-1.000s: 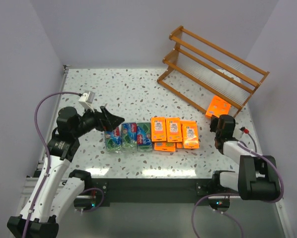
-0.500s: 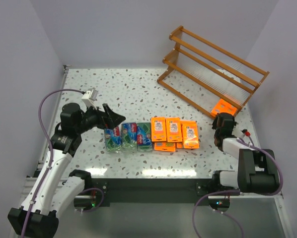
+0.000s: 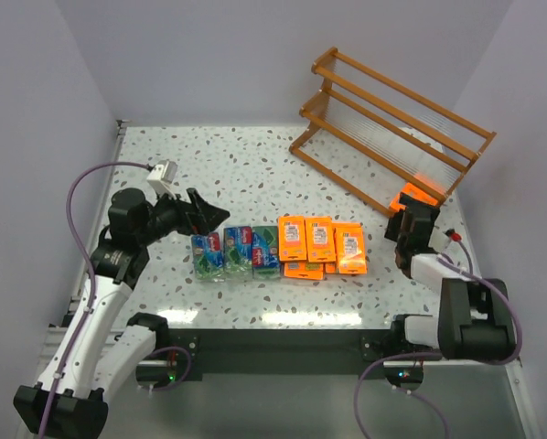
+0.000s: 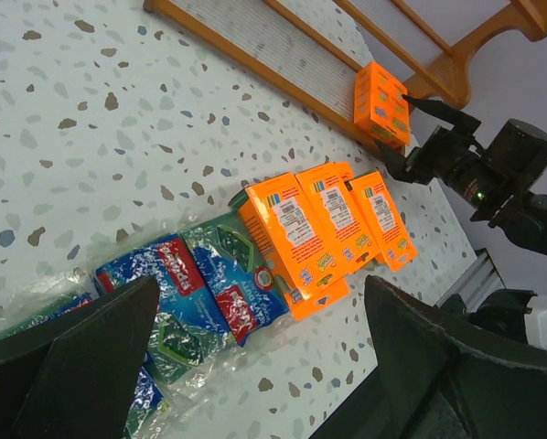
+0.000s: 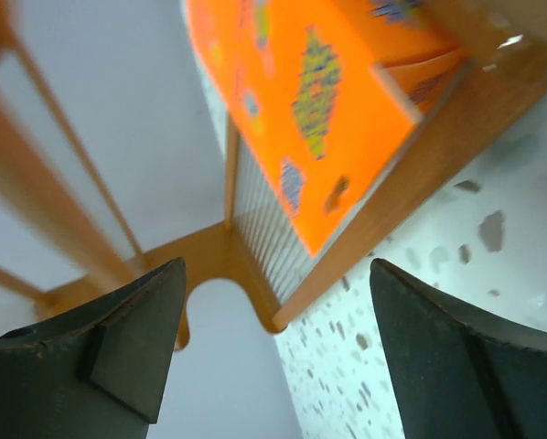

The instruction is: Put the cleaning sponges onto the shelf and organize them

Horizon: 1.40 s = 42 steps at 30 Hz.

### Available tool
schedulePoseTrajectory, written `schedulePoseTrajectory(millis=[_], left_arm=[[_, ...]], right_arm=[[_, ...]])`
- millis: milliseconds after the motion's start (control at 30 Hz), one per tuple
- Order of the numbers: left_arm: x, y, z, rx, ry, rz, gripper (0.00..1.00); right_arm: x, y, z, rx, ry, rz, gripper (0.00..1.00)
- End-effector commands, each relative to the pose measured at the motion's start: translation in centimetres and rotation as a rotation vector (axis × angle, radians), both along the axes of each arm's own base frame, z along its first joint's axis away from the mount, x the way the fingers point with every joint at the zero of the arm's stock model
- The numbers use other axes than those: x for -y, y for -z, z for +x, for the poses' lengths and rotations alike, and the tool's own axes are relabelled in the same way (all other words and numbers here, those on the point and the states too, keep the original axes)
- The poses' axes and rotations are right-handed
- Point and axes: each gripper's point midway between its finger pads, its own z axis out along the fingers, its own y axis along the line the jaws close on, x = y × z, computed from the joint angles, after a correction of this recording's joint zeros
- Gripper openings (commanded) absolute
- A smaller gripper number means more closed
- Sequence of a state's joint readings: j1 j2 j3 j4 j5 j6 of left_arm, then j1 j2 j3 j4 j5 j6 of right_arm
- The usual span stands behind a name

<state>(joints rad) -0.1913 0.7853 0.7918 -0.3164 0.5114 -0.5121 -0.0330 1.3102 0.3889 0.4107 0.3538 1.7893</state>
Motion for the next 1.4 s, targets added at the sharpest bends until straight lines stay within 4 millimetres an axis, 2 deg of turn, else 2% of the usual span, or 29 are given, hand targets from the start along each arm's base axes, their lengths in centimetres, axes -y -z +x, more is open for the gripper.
schedulePoseTrajectory(millis=[0, 33, 67, 133, 167, 233, 267, 300, 333, 367, 433, 467, 533, 567, 700, 800, 900, 1033, 1133, 1167, 1233, 1267, 1300, 1367], left_arm=[[-0.3, -2.3, 0.1, 0.079, -0.025, -0.006, 1.00], [-0.4, -2.1, 0.0, 0.079, -0.030, -0.008, 1.00], [-0.5, -2.1, -0.1, 0.075, -0.038, -0.013, 1.00], [-0.6, -2.1, -0.3, 0.083, -0.046, -0.020, 1.00], [-0.7, -2.1, -0.3, 0.080, -0.055, -0.024, 1.00], [-0.8, -1.9, -0.4, 0.079, -0.068, -0.027, 1.00], [-1.0, -1.9, -0.2, 0.076, -0.085, -0.028, 1.00], [-1.1, -2.0, -0.2, 0.077, -0.095, -0.030, 1.00], [-1.3, -1.8, -0.1, 0.072, -0.104, -0.028, 1.00], [-1.5, -1.8, 0.0, 0.069, -0.122, -0.029, 1.00], [-1.6, -1.7, 0.2, 0.062, -0.134, -0.030, 1.00], [-1.7, -1.6, 0.2, 0.056, -0.142, -0.029, 1.00], [-1.7, -1.5, 0.3, 0.051, -0.144, -0.032, 1.00], [-1.6, -1.5, 0.2, 0.052, -0.137, -0.036, 1.00], [-1.4, -1.2, 0.1, 0.042, -0.123, -0.031, 1.00], [-1.4, -1.0, -0.1, 0.041, -0.116, -0.029, 1.00], [-1.3, -0.8, -0.3, 0.038, -0.105, -0.027, 1.00], [-1.4, -0.7, -0.4, 0.041, -0.103, -0.016, 1.00], [-1.4, -0.5, -0.4, 0.038, -0.100, -0.011, 1.00], [-1.3, -0.4, -0.5, 0.034, -0.099, -0.010, 1.00], [-1.3, -0.4, -0.6, 0.037, -0.097, -0.010, 1.00], [-1.3, -0.4, -0.6, 0.036, -0.095, -0.010, 1.00], [-1.3, -0.5, -0.7, 0.040, -0.093, -0.009, 1.00], [-1.4, -0.6, -0.7, 0.043, -0.093, -0.004, 1.00]], right_arm=[[-0.8, -4.5, -0.1, 0.050, -0.096, -0.096, 0.85], [-0.9, -6.8, -0.5, 0.095, -0.108, -0.118, 0.86], [-1.1, -6.2, -1.3, 0.041, -0.140, -0.152, 0.86], [-1.9, -7.5, -2.2, 0.021, -0.205, -0.184, 0.86], [-2.2, -6.7, -3.9, -0.061, -0.247, -0.206, 0.85], [-3.1, -7.0, -5.2, -0.109, -0.334, -0.241, 0.83], [-3.6, -6.0, -6.9, -0.195, -0.415, -0.296, 0.82], [-3.9, -5.8, -7.8, -0.232, -0.464, -0.323, 0.82], [-4.1, -6.3, -8.4, -0.255, -0.503, -0.350, 0.81], [-4.8, -5.2, -10.4, -0.338, -0.591, -0.366, 0.81], [-5.7, -5.3, -12.0, -0.369, -0.691, -0.391, 0.83], [-6.4, -4.4, -13.9, -0.427, -0.771, -0.385, 0.84], [-7.7, -4.2, -15.4, -0.420, -0.873, -0.383, 0.85], [-9.1, -3.9, -16.6, -0.416, -0.953, -0.330, 0.85], [-11.8, -2.7, -19.9, -0.408, -1.117, -0.227, 0.84], [-13.3, -2.4, -21.4, -0.369, -1.200, -0.172, 0.81], [-14.3, -2.3, -22.1, -0.332, -1.242, -0.123, 0.77], [-14.6, -2.0, -22.3, -0.328, -1.250, -0.095, 0.72], [-14.8, -1.5, -21.0, -0.293, -1.212, -0.068, 0.67], [-14.6, -1.5, -20.0, -0.267, -1.187, -0.087, 0.65], [-14.3, -0.3, -19.4, -0.280, -1.126, -0.054, 0.62], [-14.2, -0.5, -18.1, -0.229, -1.098, -0.075, 0.61], [-14.1, 0.4, -17.8, -0.222, -1.072, -0.058, 0.59], [-13.4, -0.2, -15.8, -0.153, -0.982, -0.076, 0.56]])
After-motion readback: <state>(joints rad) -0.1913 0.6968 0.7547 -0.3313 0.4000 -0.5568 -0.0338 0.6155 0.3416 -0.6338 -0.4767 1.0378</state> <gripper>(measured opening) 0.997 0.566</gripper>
